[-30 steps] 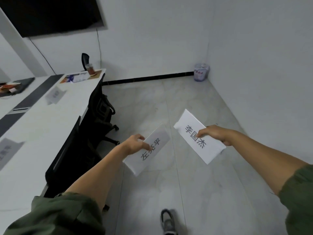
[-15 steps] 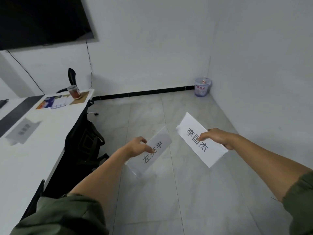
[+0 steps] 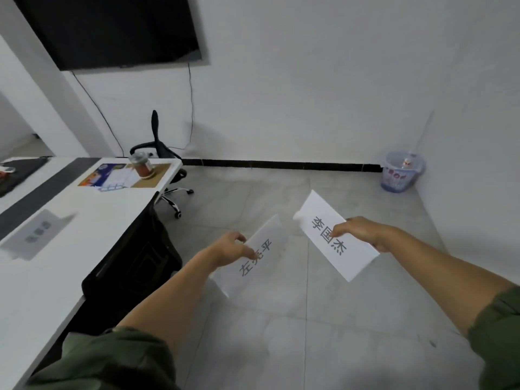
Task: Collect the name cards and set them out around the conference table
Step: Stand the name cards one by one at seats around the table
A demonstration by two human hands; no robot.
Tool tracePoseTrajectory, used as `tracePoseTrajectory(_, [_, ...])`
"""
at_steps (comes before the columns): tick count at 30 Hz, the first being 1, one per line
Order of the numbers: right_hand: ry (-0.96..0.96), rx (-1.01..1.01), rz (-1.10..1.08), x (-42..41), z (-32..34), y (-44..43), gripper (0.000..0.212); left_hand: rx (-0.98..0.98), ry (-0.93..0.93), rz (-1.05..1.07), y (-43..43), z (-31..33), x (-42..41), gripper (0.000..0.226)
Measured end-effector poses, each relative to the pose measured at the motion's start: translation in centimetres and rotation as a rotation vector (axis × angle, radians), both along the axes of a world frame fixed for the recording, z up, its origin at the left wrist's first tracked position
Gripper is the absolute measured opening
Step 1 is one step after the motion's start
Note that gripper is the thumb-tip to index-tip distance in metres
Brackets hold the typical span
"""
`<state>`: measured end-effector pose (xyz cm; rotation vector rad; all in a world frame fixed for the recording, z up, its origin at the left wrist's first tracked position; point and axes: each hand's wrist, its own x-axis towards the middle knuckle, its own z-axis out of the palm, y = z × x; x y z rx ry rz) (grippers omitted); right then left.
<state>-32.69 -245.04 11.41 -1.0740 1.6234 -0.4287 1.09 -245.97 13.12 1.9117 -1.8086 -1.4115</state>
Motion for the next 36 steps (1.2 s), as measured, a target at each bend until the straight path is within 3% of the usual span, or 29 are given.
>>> tracePoseTrajectory(8, [-0.010, 0.038, 0.139, 1.9, -1.7, -21.2, 0.052, 0.052, 0.027, 0.132, -17.7, -2.4, 1.4, 0.051])
tracePoseTrajectory(15, [0.055, 0.007, 0.147, 2.9, -0.6, -38.4, 0.036, 0.027, 0.028, 0.162, -34.4, -1.9, 2.7, 0.049])
tracePoseTrajectory(20, [0.038, 0.014, 0.174, 3.5, 1.0, -49.6, 0.052, 0.031, 0.074, 0.179, -44.5, -1.1, 2.9, 0.043])
tracePoseTrajectory(23, [0.030, 0.025, 0.201, 4.3, 0.2, -56.0, 0.045, 0.052, 0.054, 0.180, -49.8, -1.4, 3.4, 0.046])
tracePoseTrajectory(24, [0.015, 0.045, 0.232, 5.0, -0.7, -61.8, 0.042, 0.049, 0.064, 0.217, -54.7, -2.5, 3.9, 0.048])
tracePoseTrajectory(27, [0.010, 0.047, 0.277, 6.0, -1.8, -66.2, 0.040, 0.052, 0.042, 0.220, -58.2, -2.8, 4.7, 0.047])
tracePoseTrajectory(36, [0.023, 0.012, 0.468, 12.0, -0.8, -92.1, 0.025, 0.014, 0.027, 0.525, -76.9, -4.0, 9.1, 0.041])
